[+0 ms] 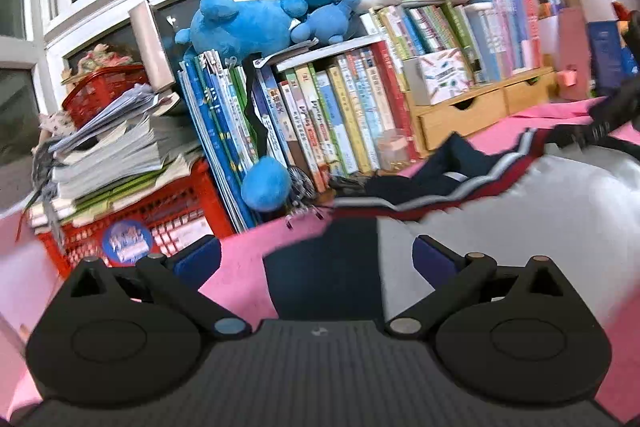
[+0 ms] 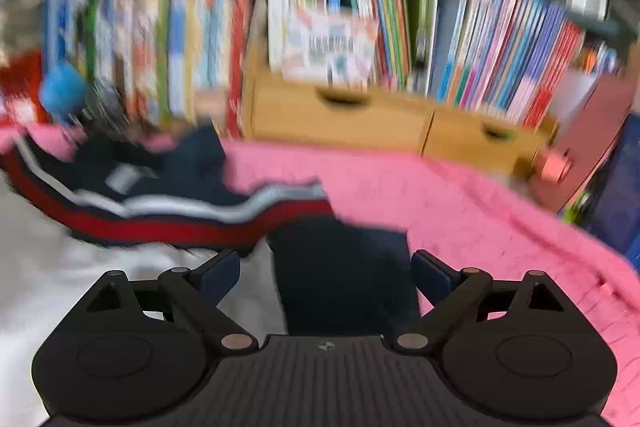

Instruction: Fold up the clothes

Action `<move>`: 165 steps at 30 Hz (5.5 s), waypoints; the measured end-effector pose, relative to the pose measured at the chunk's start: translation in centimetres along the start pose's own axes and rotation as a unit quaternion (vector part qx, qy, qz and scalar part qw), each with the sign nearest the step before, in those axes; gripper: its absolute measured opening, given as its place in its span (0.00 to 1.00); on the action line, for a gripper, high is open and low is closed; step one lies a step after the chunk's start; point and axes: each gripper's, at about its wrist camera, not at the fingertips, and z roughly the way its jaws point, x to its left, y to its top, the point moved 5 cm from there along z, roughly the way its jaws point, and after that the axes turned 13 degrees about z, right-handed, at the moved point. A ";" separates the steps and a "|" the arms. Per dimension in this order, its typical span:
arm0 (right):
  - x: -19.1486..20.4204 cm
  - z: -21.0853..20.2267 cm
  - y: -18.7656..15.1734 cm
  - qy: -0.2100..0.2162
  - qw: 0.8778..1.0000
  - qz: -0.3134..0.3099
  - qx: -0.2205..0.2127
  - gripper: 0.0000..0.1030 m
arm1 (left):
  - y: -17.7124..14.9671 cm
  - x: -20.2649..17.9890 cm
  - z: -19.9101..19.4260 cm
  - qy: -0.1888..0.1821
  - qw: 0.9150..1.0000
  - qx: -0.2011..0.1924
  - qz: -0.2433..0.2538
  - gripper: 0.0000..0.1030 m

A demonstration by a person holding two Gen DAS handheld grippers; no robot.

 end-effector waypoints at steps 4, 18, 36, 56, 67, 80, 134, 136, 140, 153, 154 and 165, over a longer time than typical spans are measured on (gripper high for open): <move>2.5 -6.8 -1.2 0.100 0.995 -0.006 -0.028 0.88 | -0.5 -2.8 -2.9 -0.063 0.996 -0.020 -0.058 1.00; 11.3 -7.1 -5.3 0.252 0.964 0.012 0.078 0.70 | -4.1 -0.2 -0.9 0.080 0.986 0.128 -0.070 1.00; 2.6 -12.1 -5.7 0.112 0.994 0.017 -0.006 0.67 | -2.2 -1.1 -0.7 0.037 0.983 0.132 -0.123 1.00; -1.3 -8.7 -4.4 0.035 0.994 0.101 -0.027 0.82 | -1.9 1.9 3.0 0.074 0.976 0.146 -0.143 0.99; 8.1 1.0 -3.3 0.052 0.997 -0.048 0.036 0.79 | 0.0 -2.6 14.3 0.043 0.987 0.157 0.010 1.00; 2.1 5.3 -1.4 0.018 0.995 0.088 0.044 0.95 | -1.8 -1.0 14.8 -0.019 0.985 0.155 -0.069 1.00; 7.5 -4.5 -9.2 0.013 0.995 0.078 0.067 1.00 | 5.3 -9.1 17.0 -0.025 0.983 0.176 0.055 1.00; 7.3 -4.5 -9.2 0.016 0.994 0.085 0.069 1.00 | 5.7 -9.0 18.4 -0.016 0.981 0.182 0.057 1.00; 7.1 -4.6 -9.3 0.016 0.993 0.092 0.069 1.00 | 5.8 -8.3 20.2 -0.013 0.981 0.193 0.028 1.00; 7.0 -4.7 -9.3 0.013 0.993 0.092 0.071 1.00 | 5.1 -7.9 14.6 0.033 0.985 0.140 0.100 1.00; 7.0 -4.7 -9.3 0.013 0.993 0.092 0.071 1.00 | 4.8 -7.2 13.4 0.036 0.986 0.130 0.101 1.00; 6.9 -4.5 -9.1 0.011 0.993 0.091 0.072 1.00 | -6.2 0.7 5.6 0.066 0.983 0.170 -0.015 1.00</move>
